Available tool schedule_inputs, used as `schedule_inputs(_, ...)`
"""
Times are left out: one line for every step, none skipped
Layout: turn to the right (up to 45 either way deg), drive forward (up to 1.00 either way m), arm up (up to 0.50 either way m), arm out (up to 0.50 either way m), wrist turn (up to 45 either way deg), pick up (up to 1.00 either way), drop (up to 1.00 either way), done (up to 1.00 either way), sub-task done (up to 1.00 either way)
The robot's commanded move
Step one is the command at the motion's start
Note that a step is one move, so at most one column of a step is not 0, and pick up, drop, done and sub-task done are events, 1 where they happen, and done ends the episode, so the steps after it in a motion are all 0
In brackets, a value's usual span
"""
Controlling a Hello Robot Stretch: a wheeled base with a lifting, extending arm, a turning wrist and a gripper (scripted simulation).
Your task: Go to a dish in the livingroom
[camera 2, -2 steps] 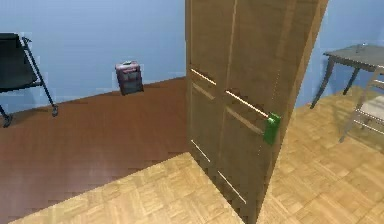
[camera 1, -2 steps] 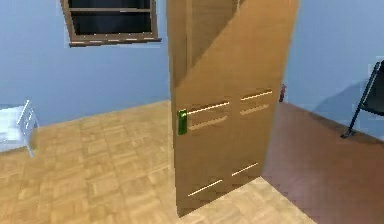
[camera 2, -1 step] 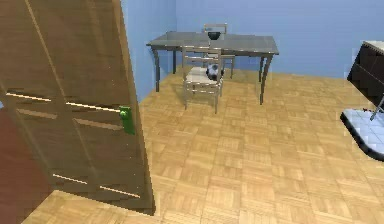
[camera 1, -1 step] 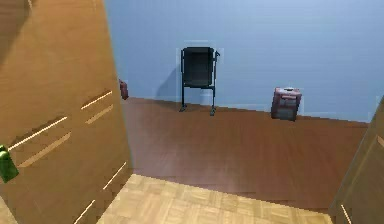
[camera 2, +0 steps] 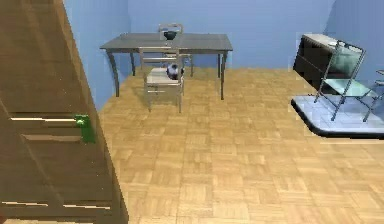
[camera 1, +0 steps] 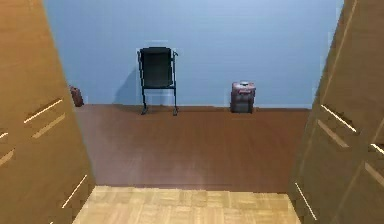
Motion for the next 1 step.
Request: schedule_inputs(0.0,1.00,0.00,0.00,0.0,0.00,0.00,0.00,0.00)
